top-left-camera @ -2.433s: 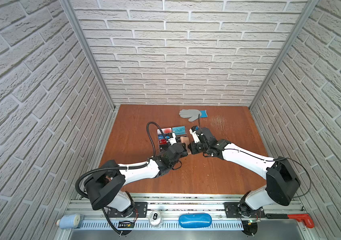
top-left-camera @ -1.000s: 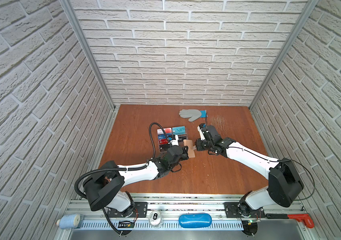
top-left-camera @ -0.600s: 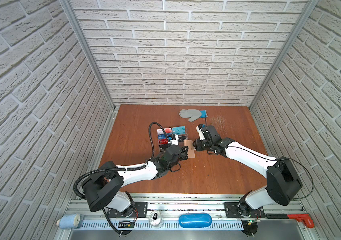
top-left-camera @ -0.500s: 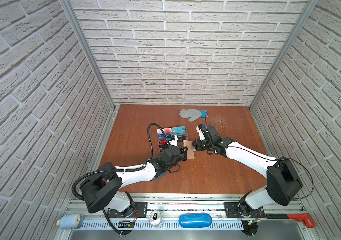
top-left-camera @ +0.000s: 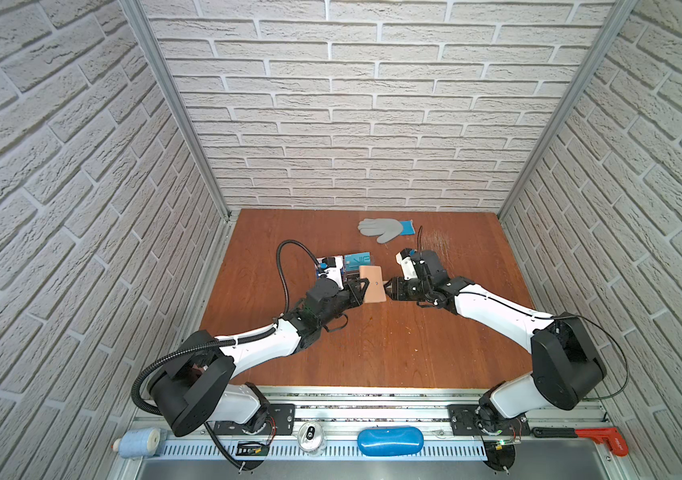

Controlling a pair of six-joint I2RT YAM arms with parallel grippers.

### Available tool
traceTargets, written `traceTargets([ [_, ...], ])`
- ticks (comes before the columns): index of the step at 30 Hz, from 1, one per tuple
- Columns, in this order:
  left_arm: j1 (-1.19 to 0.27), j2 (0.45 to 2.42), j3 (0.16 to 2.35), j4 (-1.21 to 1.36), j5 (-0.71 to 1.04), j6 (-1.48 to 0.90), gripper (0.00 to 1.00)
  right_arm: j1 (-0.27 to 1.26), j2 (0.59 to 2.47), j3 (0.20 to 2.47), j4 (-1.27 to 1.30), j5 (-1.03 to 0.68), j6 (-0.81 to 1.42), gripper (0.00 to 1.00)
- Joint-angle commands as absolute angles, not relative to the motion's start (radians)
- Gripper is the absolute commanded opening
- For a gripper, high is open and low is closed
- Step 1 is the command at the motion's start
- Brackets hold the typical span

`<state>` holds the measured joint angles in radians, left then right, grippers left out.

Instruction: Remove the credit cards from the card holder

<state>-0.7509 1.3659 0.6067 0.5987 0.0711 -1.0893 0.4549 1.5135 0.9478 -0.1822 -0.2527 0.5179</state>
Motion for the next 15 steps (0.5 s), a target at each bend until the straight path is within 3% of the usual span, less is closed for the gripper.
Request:
traceTargets([
  [1,-0.725,1.376,0.639,0.705,0.228,-1.097,0.0,0.433,1.467,0.918,-0.086,-0.351,0.56,0.48],
  [15,-0.585,1.45,0.717,0.871,0.475,-1.252,0.0,0.398,1.427,0.917,0.092,-0.552,0.721,0.62],
])
